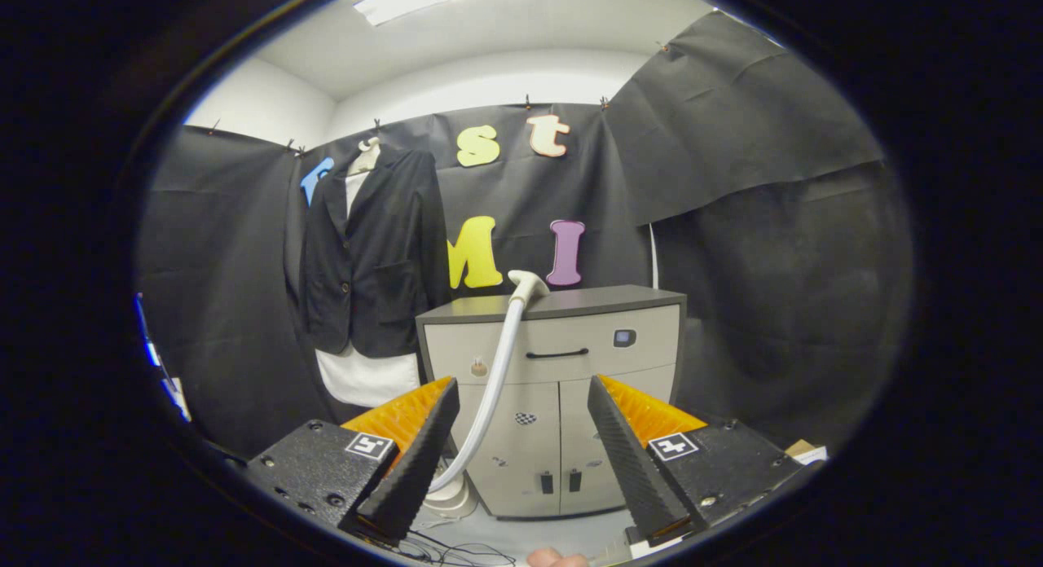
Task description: Iron the clothes twice with a garment steamer, once on the left side and once on the right side.
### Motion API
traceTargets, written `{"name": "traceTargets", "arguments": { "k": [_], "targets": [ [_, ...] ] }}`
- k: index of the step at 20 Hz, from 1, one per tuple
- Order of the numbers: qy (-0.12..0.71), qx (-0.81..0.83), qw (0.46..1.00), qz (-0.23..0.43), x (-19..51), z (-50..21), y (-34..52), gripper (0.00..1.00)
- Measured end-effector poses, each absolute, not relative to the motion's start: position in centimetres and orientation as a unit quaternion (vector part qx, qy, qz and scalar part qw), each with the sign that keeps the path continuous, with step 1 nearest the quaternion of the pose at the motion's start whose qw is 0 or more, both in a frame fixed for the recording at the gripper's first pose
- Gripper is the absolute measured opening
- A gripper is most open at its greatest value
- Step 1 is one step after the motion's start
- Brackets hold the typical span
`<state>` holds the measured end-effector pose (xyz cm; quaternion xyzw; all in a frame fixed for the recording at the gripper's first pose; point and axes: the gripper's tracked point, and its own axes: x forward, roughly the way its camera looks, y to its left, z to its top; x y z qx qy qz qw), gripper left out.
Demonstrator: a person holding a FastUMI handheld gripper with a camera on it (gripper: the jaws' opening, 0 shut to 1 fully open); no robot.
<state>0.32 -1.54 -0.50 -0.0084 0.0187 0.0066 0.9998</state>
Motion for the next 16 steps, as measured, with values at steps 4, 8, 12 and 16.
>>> {"name": "traceTargets", "arguments": {
  "k": [4,8,12,16],
  "targets": [
    [0.026,-0.011,1.0,0.002,0.8,-1.0,-1.0,0.98],
    [0.031,-0.012,0.999,-0.004,1.4,-1.3,0.0,0.98],
    [0.027,-0.019,0.999,-0.014,2.3,-1.1,1.4,0.99],
    [0.025,-0.019,0.999,-0.039,3.9,-1.1,2.7,0.98]
  ]
}}
